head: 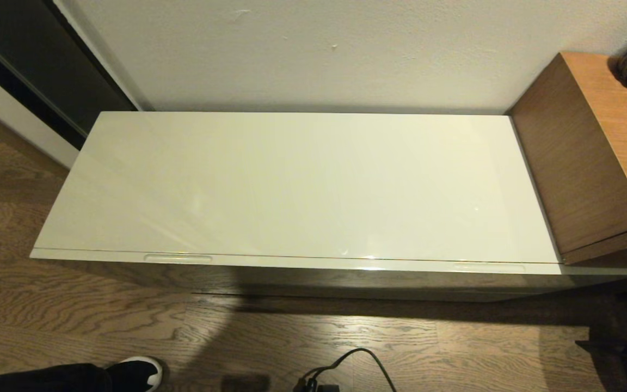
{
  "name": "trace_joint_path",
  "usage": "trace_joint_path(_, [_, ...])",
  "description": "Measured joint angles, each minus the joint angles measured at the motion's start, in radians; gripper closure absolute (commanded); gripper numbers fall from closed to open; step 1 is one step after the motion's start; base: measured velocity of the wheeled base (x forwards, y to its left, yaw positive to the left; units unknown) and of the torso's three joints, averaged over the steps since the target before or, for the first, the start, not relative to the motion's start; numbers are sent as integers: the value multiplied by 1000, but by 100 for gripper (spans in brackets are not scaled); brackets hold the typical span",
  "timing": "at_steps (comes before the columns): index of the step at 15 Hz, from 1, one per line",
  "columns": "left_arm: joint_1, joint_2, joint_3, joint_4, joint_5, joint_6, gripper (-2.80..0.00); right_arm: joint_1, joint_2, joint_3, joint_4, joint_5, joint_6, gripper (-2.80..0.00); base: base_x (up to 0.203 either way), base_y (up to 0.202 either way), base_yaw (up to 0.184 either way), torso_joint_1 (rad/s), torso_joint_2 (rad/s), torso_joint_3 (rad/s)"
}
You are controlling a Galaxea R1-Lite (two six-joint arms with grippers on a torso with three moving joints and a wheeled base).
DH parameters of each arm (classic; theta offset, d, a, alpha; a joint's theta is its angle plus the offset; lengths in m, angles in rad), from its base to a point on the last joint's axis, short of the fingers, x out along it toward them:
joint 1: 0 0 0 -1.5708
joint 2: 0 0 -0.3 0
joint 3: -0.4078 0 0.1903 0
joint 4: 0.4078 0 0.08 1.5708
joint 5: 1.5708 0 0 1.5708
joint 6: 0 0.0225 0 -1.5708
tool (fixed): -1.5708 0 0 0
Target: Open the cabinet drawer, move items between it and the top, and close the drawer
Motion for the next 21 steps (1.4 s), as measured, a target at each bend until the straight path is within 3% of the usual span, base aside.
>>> trace_joint_path(21, [0,0,0,0,0,0,0,0,0,0,0,0,0,0,0,0,0,0,0,0])
